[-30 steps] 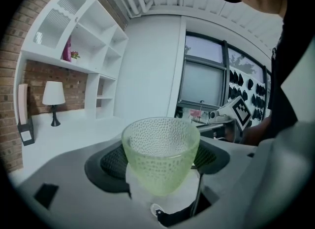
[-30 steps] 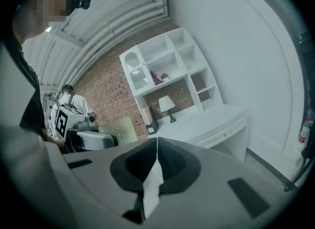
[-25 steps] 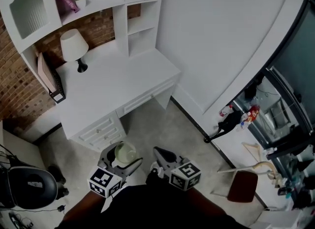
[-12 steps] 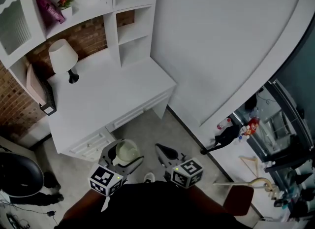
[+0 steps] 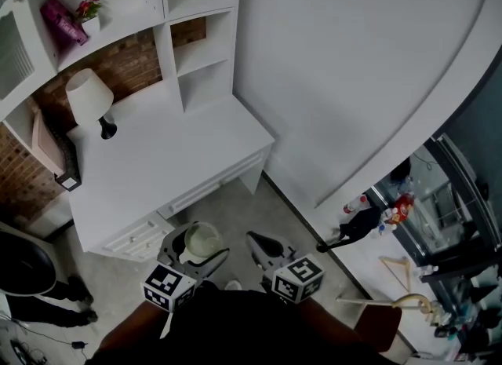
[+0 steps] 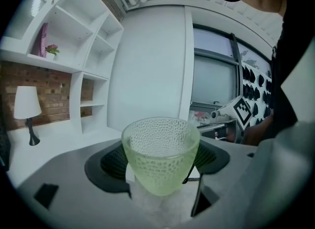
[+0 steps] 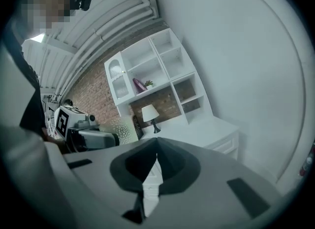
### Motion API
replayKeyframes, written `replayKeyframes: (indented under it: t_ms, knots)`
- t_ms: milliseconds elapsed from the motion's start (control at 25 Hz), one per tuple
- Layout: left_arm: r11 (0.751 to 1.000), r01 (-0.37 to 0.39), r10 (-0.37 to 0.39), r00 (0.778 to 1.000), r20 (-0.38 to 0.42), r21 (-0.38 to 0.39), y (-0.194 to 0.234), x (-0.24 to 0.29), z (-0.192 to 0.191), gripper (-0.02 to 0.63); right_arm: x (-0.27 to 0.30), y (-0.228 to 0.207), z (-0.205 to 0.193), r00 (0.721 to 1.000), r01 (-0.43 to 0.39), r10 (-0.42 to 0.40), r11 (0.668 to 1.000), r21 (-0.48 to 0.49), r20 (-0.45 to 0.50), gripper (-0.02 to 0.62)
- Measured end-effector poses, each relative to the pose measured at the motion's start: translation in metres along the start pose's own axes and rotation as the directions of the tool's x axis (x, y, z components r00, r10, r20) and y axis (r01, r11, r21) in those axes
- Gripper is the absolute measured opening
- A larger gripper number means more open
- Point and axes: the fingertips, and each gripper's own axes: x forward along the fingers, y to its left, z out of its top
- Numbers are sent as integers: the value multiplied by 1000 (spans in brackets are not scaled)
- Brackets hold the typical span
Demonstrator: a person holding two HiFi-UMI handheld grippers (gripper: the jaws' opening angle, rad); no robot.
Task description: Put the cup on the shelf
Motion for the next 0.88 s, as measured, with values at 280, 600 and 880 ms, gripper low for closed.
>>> replayKeyframes:
  t_ms: [280,600,880]
  knots:
    - [1000,22,-22,1000,-21,-8,-2,15,1,385,0,-14,-2,1000,5,-5,1000,18,-11,5]
    - [997,64,-65,997,-30,-30,15,49,5,385,14,-38,2,1000,26,-25,999,39,-17,5]
    - [996,79,-80,997,-16,-29,48,90,19,385,40,-81,20,998,56,-55,998,28,-20,5]
